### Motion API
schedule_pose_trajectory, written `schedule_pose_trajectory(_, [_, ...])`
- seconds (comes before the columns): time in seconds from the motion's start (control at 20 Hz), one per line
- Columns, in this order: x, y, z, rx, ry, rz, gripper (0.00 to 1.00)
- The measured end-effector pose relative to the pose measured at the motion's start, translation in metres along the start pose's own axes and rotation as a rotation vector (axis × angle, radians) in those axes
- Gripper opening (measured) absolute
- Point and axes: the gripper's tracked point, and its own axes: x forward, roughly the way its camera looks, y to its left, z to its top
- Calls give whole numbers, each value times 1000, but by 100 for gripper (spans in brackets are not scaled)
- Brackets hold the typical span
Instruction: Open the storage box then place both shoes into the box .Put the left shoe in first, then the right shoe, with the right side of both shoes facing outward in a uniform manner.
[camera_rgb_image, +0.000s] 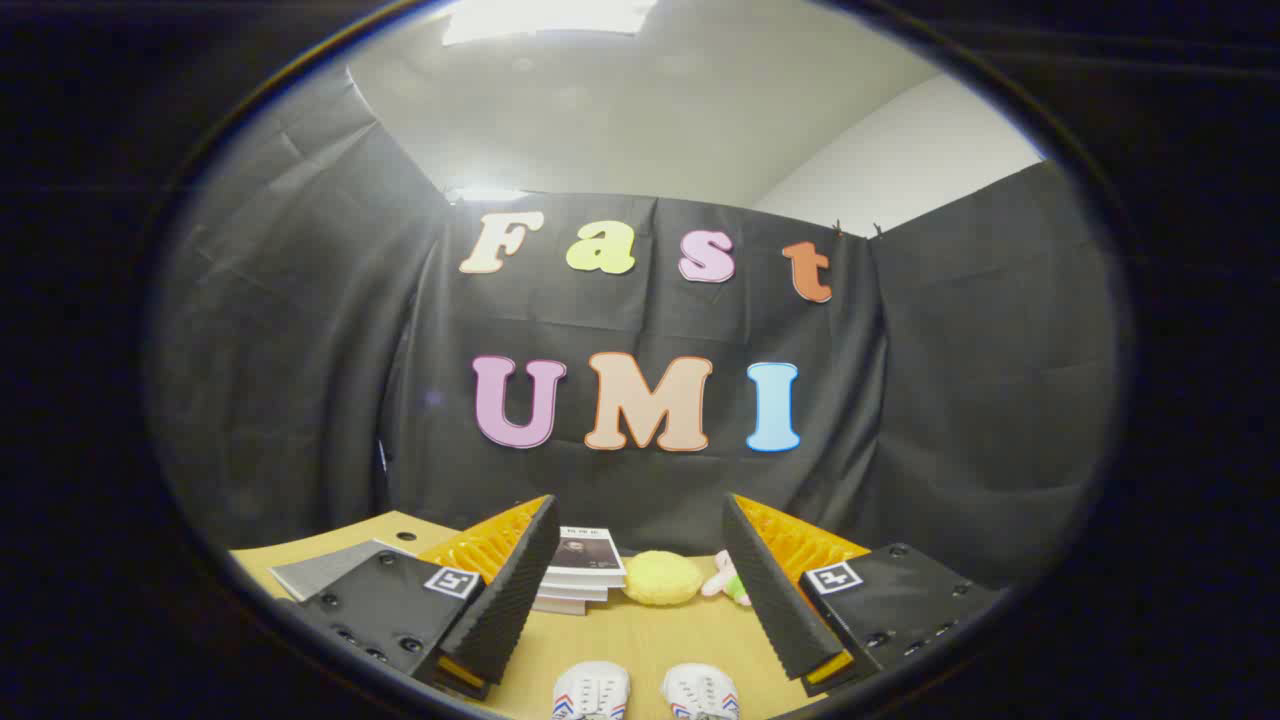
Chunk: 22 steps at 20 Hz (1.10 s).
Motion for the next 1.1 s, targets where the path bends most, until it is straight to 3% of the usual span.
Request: schedule_pose_trajectory(1.1, [3,-11,2,30,8,7,100])
